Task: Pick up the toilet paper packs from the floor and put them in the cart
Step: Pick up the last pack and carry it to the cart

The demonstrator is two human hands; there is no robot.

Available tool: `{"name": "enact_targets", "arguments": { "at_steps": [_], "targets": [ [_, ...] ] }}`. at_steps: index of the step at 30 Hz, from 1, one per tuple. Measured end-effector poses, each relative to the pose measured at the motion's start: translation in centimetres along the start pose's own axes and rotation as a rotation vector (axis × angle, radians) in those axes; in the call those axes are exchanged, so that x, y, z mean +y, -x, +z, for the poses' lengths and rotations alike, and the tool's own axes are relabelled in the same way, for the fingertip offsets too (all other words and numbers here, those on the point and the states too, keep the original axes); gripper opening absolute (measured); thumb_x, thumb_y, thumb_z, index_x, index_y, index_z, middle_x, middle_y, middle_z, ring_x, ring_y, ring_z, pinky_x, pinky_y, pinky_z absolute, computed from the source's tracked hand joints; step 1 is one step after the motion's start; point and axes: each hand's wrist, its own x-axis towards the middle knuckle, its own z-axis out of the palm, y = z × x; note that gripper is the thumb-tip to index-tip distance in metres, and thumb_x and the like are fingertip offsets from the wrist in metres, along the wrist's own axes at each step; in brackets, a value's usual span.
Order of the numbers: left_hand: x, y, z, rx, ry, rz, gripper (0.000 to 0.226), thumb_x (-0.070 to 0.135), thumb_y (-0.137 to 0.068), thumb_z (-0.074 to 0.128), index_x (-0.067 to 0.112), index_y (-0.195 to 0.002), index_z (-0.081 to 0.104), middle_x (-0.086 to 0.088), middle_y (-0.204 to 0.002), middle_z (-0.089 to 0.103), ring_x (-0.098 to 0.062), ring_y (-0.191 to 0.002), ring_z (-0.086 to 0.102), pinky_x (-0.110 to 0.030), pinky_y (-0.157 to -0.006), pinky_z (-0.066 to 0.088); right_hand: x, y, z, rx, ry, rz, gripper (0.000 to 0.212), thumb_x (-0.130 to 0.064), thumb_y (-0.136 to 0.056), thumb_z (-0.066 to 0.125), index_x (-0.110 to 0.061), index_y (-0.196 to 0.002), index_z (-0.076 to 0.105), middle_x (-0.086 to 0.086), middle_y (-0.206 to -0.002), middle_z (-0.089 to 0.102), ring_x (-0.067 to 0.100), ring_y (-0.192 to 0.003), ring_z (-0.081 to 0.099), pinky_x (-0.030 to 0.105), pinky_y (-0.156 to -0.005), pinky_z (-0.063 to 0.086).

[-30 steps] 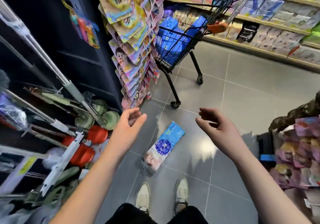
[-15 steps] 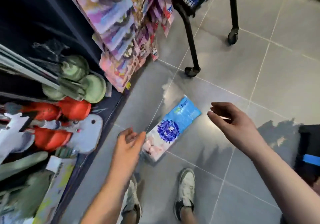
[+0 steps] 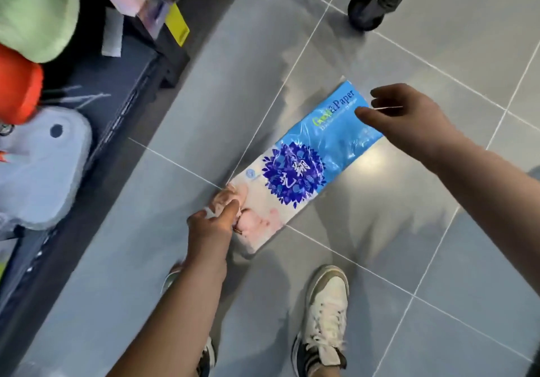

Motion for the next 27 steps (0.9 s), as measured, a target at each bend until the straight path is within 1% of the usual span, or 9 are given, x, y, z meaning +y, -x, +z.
{"name": "enact_targets", "arguments": {
  "at_steps": [4, 6, 8, 10, 13, 16, 19, 24, 27],
  "targets": [
    [-1.6, -4.0, 2.0, 0.018, 0.082, -0.163, 0.119, 0.075, -0.029, 0.075, 0.016, -0.129, 0.052, -0.010, -0.124, 0.060, -0.033, -0.111, 0.062, -0.049, -0.093, 0.055, 2.6, -4.8, 2.9, 0.004, 0.000, 0.049, 0.060, -0.047, -0.085, 0.076, -0.025, -0.137, 0.056, -0.005, -0.129, 0.063, 0.012, -0.110, 0.062, 0.028, -0.086, 0.048],
    [-2.0, -5.4, 3.1, 0.029, 0.030, -0.194, 0.106, 0.076, -0.036, 0.075, 0.018, -0.123, 0.055, -0.006, -0.115, 0.066, -0.025, -0.100, 0.067, -0.041, -0.082, 0.059, 3.7, -7.2, 3.9, 0.023, 0.045, 0.055, 0.067, -0.048, -0.083, 0.077, -0.022, -0.140, 0.053, 0.000, -0.133, 0.061, 0.016, -0.117, 0.061, 0.036, -0.095, 0.052],
    [-2.2, -6.3, 4.1, 0.009, -0.028, -0.180, 0.086, 0.072, -0.046, 0.069, 0.016, -0.111, 0.063, -0.004, -0.101, 0.073, -0.022, -0.086, 0.070, -0.036, -0.072, 0.059, 4.6, -9.3, 4.7, 0.037, 0.110, 0.072, 0.075, -0.049, -0.082, 0.078, -0.018, -0.143, 0.050, 0.004, -0.139, 0.059, 0.022, -0.124, 0.059, 0.042, -0.104, 0.049],
    [-2.6, -7.0, 5.2, 0.010, -0.040, -0.141, 0.082, 0.068, -0.043, 0.061, 0.011, -0.102, 0.070, -0.007, -0.092, 0.076, -0.027, -0.083, 0.073, -0.044, -0.077, 0.061, 5.3, -11.0, 5.4, 0.029, 0.163, 0.103, 0.078, -0.050, -0.081, 0.078, -0.017, -0.145, 0.048, 0.009, -0.142, 0.056, 0.027, -0.127, 0.057, 0.044, -0.107, 0.046],
    [-3.6, -8.2, 6.2, 0.126, -0.073, -0.083, 0.073, 0.063, -0.050, 0.066, 0.011, -0.101, 0.069, -0.013, -0.095, 0.074, -0.034, -0.089, 0.071, -0.046, -0.082, 0.060, 6.4, -12.6, 6.3, 0.023, 0.231, 0.130, 0.076, -0.051, -0.084, 0.075, -0.017, -0.146, 0.047, 0.013, -0.144, 0.051, 0.031, -0.128, 0.055, 0.040, -0.106, 0.044],
    [-5.0, -10.0, 6.3, 0.192, -0.130, 0.022, 0.076, 0.071, -0.048, 0.064, 0.016, -0.100, 0.069, -0.012, -0.093, 0.074, -0.035, -0.089, 0.072, -0.049, -0.079, 0.060, 7.0, -13.3, 6.8, 0.037, 0.282, 0.119, 0.073, -0.049, -0.088, 0.070, -0.017, -0.148, 0.043, 0.014, -0.148, 0.045, 0.033, -0.131, 0.051, 0.039, -0.108, 0.040],
    [-5.2, -11.7, 5.7, 0.172, -0.169, 0.118, 0.085, 0.081, -0.047, 0.070, 0.019, -0.105, 0.068, -0.009, -0.096, 0.074, -0.035, -0.092, 0.071, -0.051, -0.079, 0.060, 8.2, -12.9, 6.8, 0.055, 0.275, 0.164, 0.072, -0.051, -0.088, 0.067, -0.020, -0.147, 0.041, 0.012, -0.147, 0.042, 0.034, -0.131, 0.050, 0.045, -0.110, 0.042],
    [0.1, -14.1, 4.5, 0.103, -0.285, 0.287, 0.073, 0.066, -0.051, 0.075, 0.019, -0.107, 0.069, -0.008, -0.100, 0.074, -0.030, -0.090, 0.073, -0.051, -0.077, 0.061, 13.0, -9.0, 6.5, 0.179, 0.195, 0.382, 0.075, -0.059, -0.082, 0.067, -0.018, -0.142, 0.046, 0.013, -0.139, 0.046, 0.037, -0.128, 0.051, 0.049, -0.109, 0.042],
    [4.2, -16.1, 5.0, 0.015, -0.362, 0.396, 0.068, 0.060, -0.051, 0.080, 0.020, -0.105, 0.070, -0.007, -0.097, 0.075, -0.028, -0.087, 0.074, -0.052, -0.075, 0.061, 17.0, -5.3, 6.4, 0.220, 0.064, 0.472, 0.093, -0.074, -0.063, 0.066, -0.018, -0.136, 0.053, 0.012, -0.129, 0.055, 0.034, -0.118, 0.059, 0.049, -0.103, 0.048]
  ]
}}
